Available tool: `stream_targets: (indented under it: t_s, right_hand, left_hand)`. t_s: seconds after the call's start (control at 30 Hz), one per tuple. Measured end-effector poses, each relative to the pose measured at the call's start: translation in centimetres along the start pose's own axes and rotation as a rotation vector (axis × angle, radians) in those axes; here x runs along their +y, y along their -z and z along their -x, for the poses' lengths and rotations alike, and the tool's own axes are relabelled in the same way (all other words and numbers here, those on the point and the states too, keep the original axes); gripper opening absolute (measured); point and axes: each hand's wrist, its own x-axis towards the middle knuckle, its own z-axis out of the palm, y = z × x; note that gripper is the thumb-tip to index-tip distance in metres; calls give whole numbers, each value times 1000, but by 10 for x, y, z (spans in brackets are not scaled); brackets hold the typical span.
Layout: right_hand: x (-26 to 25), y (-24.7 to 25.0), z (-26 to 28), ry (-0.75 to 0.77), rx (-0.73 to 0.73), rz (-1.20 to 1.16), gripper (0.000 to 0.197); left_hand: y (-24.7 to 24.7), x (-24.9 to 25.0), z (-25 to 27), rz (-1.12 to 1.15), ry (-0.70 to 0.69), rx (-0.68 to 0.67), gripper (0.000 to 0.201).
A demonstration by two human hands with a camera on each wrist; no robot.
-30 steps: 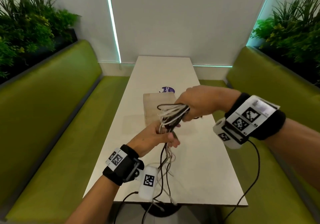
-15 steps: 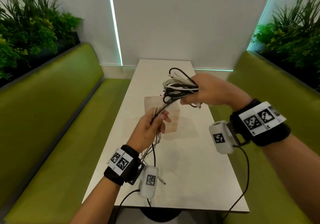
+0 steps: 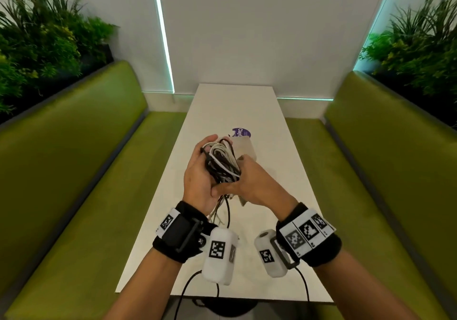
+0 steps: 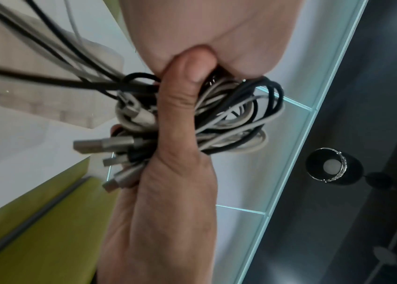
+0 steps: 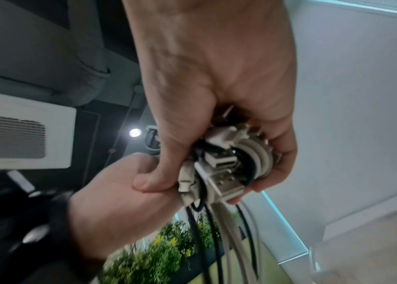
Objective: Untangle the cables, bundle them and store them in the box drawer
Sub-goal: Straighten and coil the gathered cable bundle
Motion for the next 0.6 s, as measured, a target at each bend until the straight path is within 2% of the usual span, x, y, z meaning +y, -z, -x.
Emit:
stream_targets:
  t_s: [0.07,0.17,0.23,0.3,0.37,0.43,0.53,0.6]
  right_hand:
    - [1,0,0,-27,-12,-46,41]
    - [7,6,-1,-50,-92,-23,38]
    - [11,8,-2,-66,-117,-91,38]
    - [13,5,-1,-74,-124,-137,31]
    - [15,1,-2,-47,-116,-124,23]
    - [14,-4,-2,-2,-109,-95,24]
    - [13,-6,-1,31,-124,-50,37]
    - [12,-7,1,50,-139,-122,38]
  left_hand:
    - [0,2,3,51,46,-55,27]
    - [12,8,7,95,96,-158,47]
    - [19,13,6,78,113,-261,59]
    - [22,16,5,-101,68,-306,75]
    - [16,17,6,-413,27,-294,92]
    - [10,14,6,-569,-4,-249,82]
    - [5,14,5,-632,-106,-189,42]
    - [1,14,3,-665,-145,-178,27]
